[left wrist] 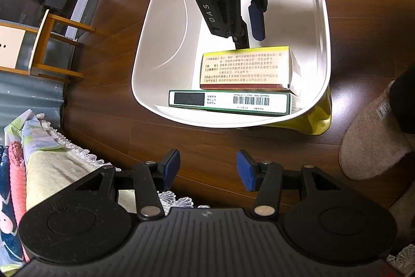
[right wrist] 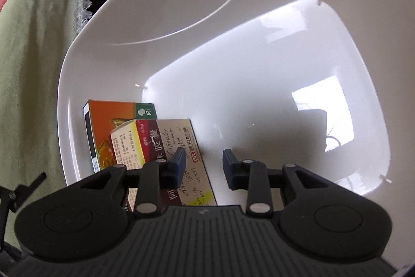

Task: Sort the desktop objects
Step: 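Withdraw both tools up out of the bin toward the sofa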

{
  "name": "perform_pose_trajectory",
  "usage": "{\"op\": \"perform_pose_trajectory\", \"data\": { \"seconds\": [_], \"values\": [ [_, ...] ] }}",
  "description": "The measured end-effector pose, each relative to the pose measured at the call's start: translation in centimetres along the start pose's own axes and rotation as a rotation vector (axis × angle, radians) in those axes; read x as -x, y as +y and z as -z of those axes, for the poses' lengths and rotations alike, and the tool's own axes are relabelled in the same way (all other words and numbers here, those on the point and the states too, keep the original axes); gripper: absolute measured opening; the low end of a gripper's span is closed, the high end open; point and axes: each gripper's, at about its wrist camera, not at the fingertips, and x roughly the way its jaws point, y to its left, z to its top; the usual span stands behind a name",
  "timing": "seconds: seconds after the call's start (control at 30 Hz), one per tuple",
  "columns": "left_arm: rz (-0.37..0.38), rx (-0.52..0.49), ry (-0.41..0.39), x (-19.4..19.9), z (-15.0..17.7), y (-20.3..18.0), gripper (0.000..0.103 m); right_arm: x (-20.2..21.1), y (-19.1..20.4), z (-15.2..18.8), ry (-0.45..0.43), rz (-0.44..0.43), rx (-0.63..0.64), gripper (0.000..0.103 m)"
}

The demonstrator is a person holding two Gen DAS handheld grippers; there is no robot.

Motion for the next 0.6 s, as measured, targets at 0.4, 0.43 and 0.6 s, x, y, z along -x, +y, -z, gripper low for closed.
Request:
{"op": "perform_pose_trajectory", "data": {
  "seconds": [0.4,0.43,0.6],
  "values": [
    [0.005,-0.006,0.005,0.0,0.1,-0.1,0.055,1.3,1.0,0.5,-0.039,0.036,0.075,0.029],
    [0.006,-0.008,0.002,0.0,0.1,-0.1,0.055,1.6,1.1,0.6,-0.044,0.040,0.083,0.029],
    [0.000,-0.004,0.000,0.1,-0.1,-0.1,0.055,3.2,1.5,0.8,-0.069,0.061,0.127,0.029]
  ]
}}
